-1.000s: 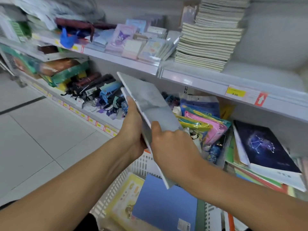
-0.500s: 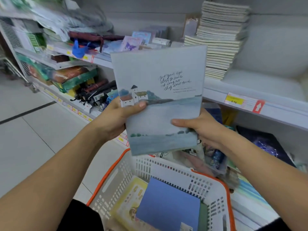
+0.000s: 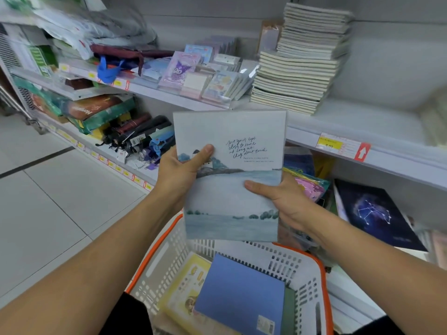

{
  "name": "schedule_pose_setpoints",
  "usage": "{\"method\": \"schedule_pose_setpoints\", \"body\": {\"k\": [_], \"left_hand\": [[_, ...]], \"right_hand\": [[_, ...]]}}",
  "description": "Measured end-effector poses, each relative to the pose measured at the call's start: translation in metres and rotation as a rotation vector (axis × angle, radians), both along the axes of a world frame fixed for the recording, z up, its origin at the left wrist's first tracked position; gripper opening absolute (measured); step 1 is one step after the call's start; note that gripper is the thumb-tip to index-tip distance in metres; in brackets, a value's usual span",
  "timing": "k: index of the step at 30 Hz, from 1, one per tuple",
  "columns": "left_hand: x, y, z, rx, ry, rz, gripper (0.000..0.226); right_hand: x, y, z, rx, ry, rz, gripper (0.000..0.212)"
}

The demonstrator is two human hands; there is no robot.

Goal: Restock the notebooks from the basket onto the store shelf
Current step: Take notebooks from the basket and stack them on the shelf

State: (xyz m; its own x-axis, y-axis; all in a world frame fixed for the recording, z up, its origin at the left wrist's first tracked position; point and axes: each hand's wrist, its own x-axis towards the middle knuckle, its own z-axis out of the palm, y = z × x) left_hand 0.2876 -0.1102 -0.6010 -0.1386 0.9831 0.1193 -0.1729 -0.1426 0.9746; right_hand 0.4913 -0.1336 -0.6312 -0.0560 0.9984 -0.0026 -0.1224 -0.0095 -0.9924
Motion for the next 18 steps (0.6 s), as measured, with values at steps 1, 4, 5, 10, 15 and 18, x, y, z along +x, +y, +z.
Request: {"method": "schedule_pose_setpoints", "body": {"k": [1,4,5,10,15,18], "left_hand": [[0.001,0.001,0.001,-0.006,-0.016,0.003,0.021],[0.003,0.006,0.007,0.003,-0.030,-0.035,0.012],[0.006,0.005,0.010,-0.008,0.015,-0.070,0.012],[0.039,-0.004,0.026,-0.030,0.431,-0.353,0.025],[0.124,0.020,0.057,-0.039,0.325,-0.432,0.023],[0.167,0.015,0.062,-0.079,0.284,-0.487,0.021]], "right_hand": [[0.001,-0.001,0.002,0.005,-0.005,-0.011,0.041],[0.008,-0.002,0.020,0.016,0.011,-0.053,0.048],[0.013,-0.002,0.028,0.014,0.051,-0.072,0.048],[0.067,0.001,0.072,-0.026,0.281,-0.313,0.035],[0.141,-0.010,0.097,-0.021,0.234,-0.583,0.043],[0.175,-0.021,0.116,0.024,0.046,-0.654,0.066]]}}
